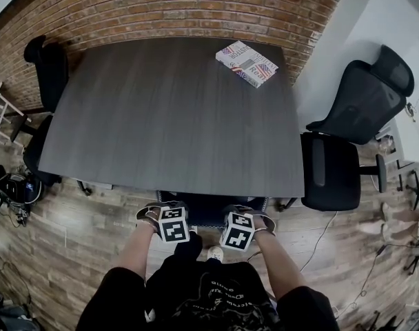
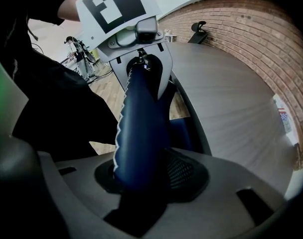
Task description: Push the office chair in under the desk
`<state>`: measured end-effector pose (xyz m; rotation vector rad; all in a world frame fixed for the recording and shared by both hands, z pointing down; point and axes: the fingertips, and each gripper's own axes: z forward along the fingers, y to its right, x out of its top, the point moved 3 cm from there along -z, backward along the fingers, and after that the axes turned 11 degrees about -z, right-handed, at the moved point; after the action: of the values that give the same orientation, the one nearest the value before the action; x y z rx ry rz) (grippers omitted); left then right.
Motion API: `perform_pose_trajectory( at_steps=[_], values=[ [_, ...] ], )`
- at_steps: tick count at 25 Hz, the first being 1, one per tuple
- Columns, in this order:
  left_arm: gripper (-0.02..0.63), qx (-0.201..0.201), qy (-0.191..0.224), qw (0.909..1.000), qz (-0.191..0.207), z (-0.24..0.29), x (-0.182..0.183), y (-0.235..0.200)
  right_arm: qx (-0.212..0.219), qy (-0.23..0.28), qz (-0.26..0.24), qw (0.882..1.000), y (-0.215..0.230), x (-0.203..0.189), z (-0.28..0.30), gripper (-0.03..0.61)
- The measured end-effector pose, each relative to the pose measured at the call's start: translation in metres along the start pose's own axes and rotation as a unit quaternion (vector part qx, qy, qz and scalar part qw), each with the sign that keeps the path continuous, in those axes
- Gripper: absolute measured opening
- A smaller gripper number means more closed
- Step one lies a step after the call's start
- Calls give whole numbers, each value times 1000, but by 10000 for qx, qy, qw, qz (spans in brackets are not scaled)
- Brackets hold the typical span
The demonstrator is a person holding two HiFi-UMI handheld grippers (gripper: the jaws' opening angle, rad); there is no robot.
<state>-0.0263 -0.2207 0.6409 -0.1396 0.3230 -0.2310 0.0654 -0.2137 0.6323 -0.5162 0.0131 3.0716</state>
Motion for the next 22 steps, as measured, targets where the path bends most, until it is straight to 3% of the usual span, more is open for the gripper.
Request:
perform_pose_trajectory(
  at_steps=[10, 14, 16, 22],
  values=[
    [191, -62, 115, 9996, -246, 2, -1, -1, 95, 21, 251, 9996, -1, 1, 2, 209],
    [256, -484, 168, 9969, -594, -5, 1, 3, 217, 350, 481, 9980, -5, 7, -5, 258],
    [262, -618, 140, 9960, -636, -13, 2, 5, 148, 472, 524, 9974, -6, 8, -10, 259],
    [262, -377, 548, 9944, -826, -37, 5, 7, -249, 1009, 923, 9903, 0, 8, -44, 259]
  ],
)
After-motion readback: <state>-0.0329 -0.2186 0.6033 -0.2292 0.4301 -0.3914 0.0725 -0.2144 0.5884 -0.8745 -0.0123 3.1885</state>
